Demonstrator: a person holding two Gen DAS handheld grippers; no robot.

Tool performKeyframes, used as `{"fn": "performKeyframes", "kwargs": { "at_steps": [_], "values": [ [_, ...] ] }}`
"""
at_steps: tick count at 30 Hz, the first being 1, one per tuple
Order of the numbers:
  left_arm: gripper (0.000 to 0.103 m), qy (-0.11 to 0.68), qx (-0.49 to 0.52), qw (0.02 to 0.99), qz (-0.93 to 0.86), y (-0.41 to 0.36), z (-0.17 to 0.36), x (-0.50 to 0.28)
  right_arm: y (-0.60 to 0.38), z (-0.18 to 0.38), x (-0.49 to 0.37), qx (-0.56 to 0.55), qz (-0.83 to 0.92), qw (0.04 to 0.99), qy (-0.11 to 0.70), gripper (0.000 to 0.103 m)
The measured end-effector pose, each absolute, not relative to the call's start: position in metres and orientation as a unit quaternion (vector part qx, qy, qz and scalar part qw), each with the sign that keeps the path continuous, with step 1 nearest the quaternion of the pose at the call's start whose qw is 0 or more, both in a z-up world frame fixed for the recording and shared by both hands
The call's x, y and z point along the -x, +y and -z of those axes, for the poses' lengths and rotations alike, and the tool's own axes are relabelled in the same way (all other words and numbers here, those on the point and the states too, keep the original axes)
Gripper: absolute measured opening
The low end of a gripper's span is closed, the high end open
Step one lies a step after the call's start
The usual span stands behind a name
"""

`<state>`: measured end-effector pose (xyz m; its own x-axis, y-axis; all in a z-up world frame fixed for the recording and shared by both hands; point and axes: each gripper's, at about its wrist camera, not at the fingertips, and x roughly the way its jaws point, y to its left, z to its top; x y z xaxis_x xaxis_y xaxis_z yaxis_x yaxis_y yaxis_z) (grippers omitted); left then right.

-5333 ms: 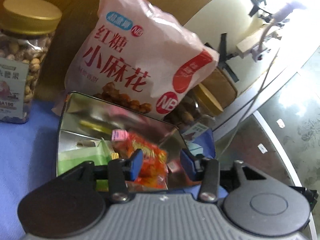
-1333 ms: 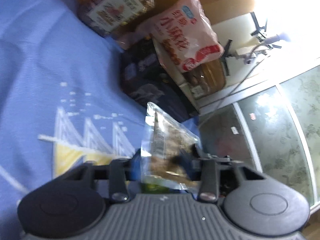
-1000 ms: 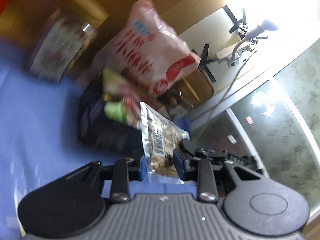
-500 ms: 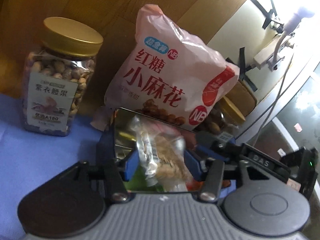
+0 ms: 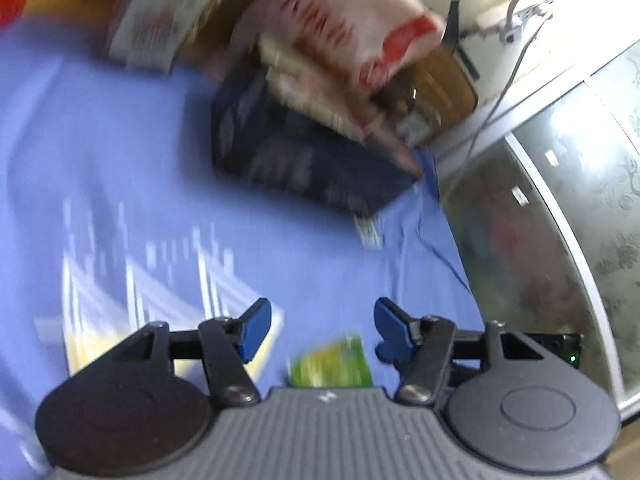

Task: Organize snacks
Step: 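Grasp the green pickled vegetable packet with the left gripper, then carry the green packet into the tin box and open the left gripper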

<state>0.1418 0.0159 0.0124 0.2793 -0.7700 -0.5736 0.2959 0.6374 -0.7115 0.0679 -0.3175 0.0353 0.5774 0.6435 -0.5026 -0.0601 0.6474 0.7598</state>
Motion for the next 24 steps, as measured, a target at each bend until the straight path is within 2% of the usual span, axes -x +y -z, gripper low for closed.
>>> {"fn": "performKeyframes", "kwargs": {
  "at_steps": [9,11,13,16,18,24],
  "values": [
    [0.059,0.502,0.283,0.727,0.374,0.012,0.007,-0.111,-0.298,-0.036,-0.051,-0.368,-0.236,0.804,0.404,0.040],
    [0.057,0.498,0.287,0.727,0.375,0.012,0.008,-0.105,-0.294,-0.038,-0.049,-0.368,-0.243,0.801,0.406,0.036],
    [0.057,0.497,0.287,0.729,0.373,0.011,0.007,-0.103,-0.290,-0.038,-0.045,-0.359,-0.241,0.805,0.406,0.022],
    [0.052,0.494,0.287,0.734,0.366,0.010,0.008,-0.104,-0.291,-0.034,-0.044,-0.368,-0.230,0.804,0.408,0.011],
    [0.047,0.493,0.285,0.736,0.366,0.005,0.006,-0.109,-0.296,-0.033,-0.045,-0.376,-0.224,0.803,0.405,0.011],
    [0.047,0.458,0.279,0.752,0.383,-0.008,-0.023,-0.132,-0.308,-0.048,-0.061,-0.384,-0.211,0.819,0.369,0.010]
  ]
}}
